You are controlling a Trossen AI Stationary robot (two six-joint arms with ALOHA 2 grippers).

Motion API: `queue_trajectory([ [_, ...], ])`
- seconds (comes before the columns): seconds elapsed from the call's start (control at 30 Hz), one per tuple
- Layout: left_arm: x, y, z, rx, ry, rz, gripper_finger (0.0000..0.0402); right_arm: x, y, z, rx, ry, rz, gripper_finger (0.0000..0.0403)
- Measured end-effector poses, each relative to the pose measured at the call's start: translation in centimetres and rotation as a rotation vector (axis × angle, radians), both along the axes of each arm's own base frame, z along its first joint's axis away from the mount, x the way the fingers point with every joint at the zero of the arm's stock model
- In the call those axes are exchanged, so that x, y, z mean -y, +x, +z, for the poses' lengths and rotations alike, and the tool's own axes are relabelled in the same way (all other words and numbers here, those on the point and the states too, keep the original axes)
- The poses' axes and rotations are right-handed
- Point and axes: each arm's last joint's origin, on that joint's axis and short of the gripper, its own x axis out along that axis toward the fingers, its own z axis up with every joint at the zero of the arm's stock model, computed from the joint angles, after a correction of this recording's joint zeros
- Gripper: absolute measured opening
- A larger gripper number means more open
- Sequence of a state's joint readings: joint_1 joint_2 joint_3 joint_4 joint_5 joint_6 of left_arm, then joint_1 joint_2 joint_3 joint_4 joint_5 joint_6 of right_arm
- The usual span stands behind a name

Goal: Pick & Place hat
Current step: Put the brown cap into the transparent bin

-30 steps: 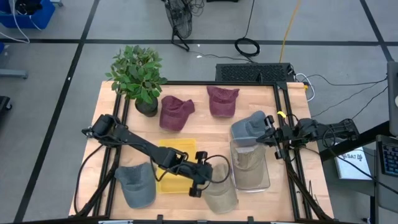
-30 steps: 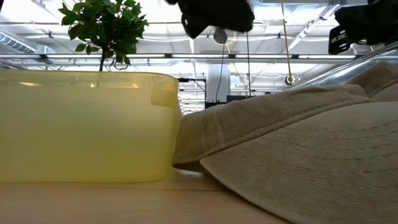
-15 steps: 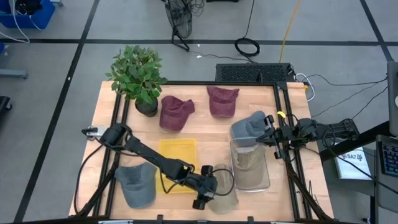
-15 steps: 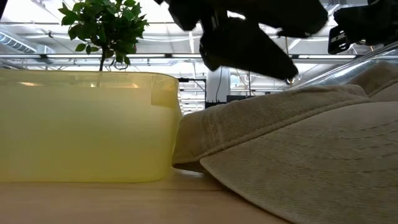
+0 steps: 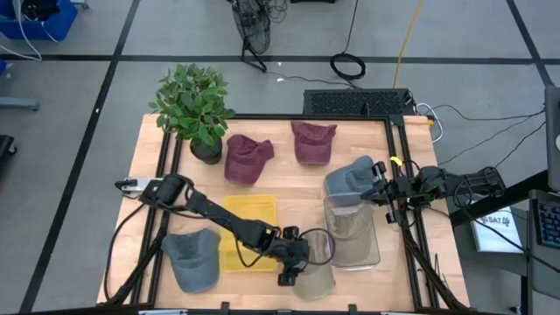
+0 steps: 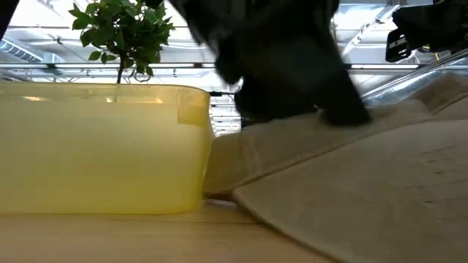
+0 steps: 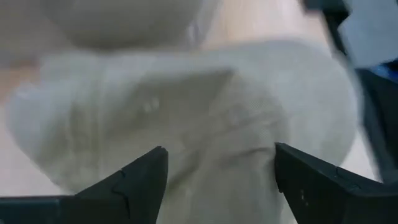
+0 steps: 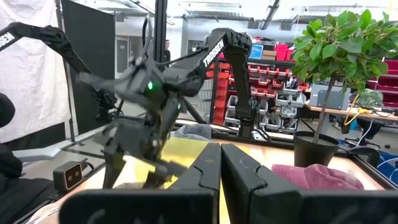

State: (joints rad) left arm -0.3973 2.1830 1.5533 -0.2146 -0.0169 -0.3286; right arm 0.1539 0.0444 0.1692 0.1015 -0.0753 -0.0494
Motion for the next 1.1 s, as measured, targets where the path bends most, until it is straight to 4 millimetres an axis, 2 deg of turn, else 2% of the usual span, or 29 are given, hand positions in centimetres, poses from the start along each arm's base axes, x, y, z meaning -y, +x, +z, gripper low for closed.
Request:
queue_trajectory([
  [0.13, 0.0, 0.8, -2.0, -0.04, -0.098, -0.028, 0.0258, 0.0, 0.0, 0.0, 0.001, 0.0, 0.0, 0.0],
  [0.33, -0.4, 0.9, -2.3, -0.073, -0.135, -0.046, 0.0208, 0.0, 0.0, 0.1, 0.009, -0.015, -0.002, 0.0],
  [0.43, -0.5, 0.9, -2.3, -0.066, -0.101, -0.073, 0.0158, 0.0, 0.0, 0.1, 0.009, -0.016, -0.003, 0.0],
  [0.6, -0.8, 1.1, -1.9, -0.061, -0.059, -0.106, 0.0032, 0.0, 0.0, 0.1, 0.009, -0.017, -0.003, 0.0],
  [0.63, -0.9, 1.2, -1.7, -0.063, -0.05, -0.11, 0.0017, 0.0, 0.0, 0.1, 0.009, -0.017, -0.003, 0.0],
  [0.77, -0.6, 1.8, 0.2, -0.051, 0.009, -0.148, 0.001, 0.0, 0.0, 0.1, 0.009, -0.018, -0.003, 0.0],
  [0.97, 0.9, 2.2, 5.6, -0.018, 0.144, -0.184, 0.0005, 0.0, 0.0, 0.1, 0.009, -0.018, -0.003, 0.0],
  [1.1, 1.8, 2.1, 8.4, 0.007, 0.202, -0.188, 0.0005, 0.0, 0.0, 0.1, 0.009, -0.018, -0.003, 0.0],
])
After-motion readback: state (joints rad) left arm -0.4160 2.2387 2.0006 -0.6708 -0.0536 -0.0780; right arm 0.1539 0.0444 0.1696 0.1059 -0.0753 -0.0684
